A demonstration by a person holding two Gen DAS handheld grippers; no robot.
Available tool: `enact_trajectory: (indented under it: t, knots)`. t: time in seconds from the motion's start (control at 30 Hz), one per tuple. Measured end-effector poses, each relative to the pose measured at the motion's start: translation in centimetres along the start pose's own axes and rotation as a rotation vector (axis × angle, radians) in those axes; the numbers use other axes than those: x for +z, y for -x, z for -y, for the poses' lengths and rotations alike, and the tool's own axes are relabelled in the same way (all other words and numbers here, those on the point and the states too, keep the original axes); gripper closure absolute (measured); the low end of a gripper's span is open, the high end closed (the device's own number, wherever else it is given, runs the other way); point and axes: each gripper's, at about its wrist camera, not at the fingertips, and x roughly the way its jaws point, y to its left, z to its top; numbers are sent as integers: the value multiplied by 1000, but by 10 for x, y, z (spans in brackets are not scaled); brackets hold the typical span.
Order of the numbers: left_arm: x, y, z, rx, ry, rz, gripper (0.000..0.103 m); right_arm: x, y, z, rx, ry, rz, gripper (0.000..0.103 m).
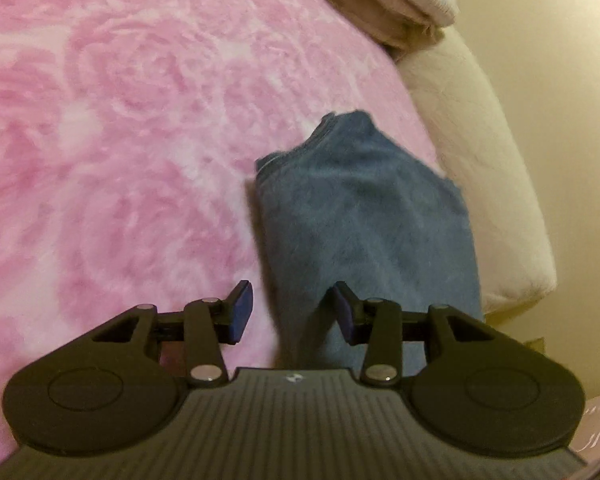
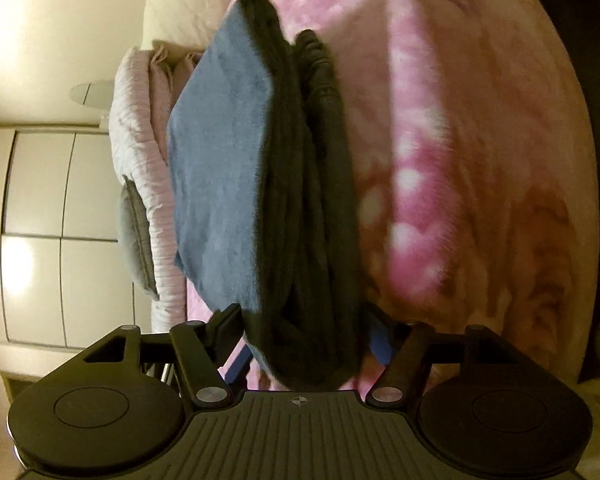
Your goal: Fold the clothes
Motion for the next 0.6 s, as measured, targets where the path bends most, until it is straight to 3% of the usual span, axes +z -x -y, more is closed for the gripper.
enact_trajectory:
  t: [0.07, 0.17, 0.27, 0.4, 0.5, 0.6]
  knots:
    - [-1, -2, 1, -19, -5, 6, 78, 7, -4, -7, -26, 58, -20, 76]
    - [-7, 1, 8, -34, -32, 7, 79, 22, -2, -12, -37, 96, -57, 80]
    - [-26, 6, 17, -66, -48, -31, 84, 42, 15, -24, -54, 213, -43, 81]
    - [-45, 16, 22, -61, -97, -49, 84, 93, 52, -38, -112, 405, 91, 84]
    - [-59, 23, 24, -52, -136, -59, 84, 124, 53, -25, -153, 396, 79, 84]
    - [-72, 31, 27, -44, -175, -69, 81, 123, 55, -16, -149, 422, 62, 77]
